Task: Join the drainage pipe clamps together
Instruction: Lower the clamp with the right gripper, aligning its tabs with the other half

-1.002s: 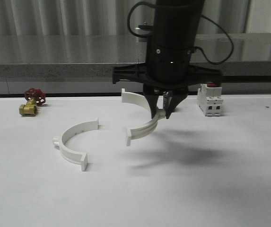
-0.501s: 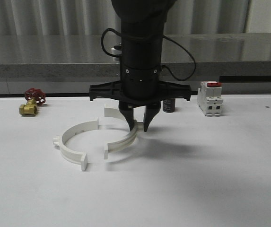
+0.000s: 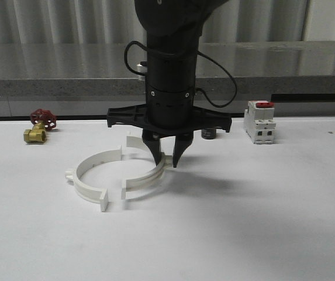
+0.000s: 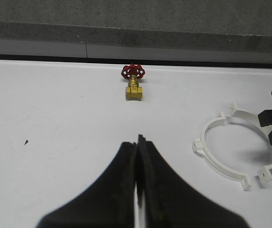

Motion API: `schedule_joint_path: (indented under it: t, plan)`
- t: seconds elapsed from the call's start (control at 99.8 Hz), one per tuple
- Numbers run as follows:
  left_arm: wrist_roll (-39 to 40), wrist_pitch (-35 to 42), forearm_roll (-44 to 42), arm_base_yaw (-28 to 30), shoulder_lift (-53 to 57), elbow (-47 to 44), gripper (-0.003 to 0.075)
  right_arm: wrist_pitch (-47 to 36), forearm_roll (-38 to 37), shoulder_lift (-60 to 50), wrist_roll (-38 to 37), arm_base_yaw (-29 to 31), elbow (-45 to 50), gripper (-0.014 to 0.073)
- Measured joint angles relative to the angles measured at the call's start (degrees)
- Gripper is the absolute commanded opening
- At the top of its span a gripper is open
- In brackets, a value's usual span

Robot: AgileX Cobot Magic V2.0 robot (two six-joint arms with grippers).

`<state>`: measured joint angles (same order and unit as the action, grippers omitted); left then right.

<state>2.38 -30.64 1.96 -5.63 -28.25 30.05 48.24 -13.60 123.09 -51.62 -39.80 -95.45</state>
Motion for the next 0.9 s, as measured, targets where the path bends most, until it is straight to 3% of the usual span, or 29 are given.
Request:
schedule_joint_path:
  t: [0.902]
  plan:
    - [0.0,0.0,0.0,0.0,0.0,0.0,-0.0021,-1.5,2.9,1.7,-0.6,-0.2,0.0,0.0062]
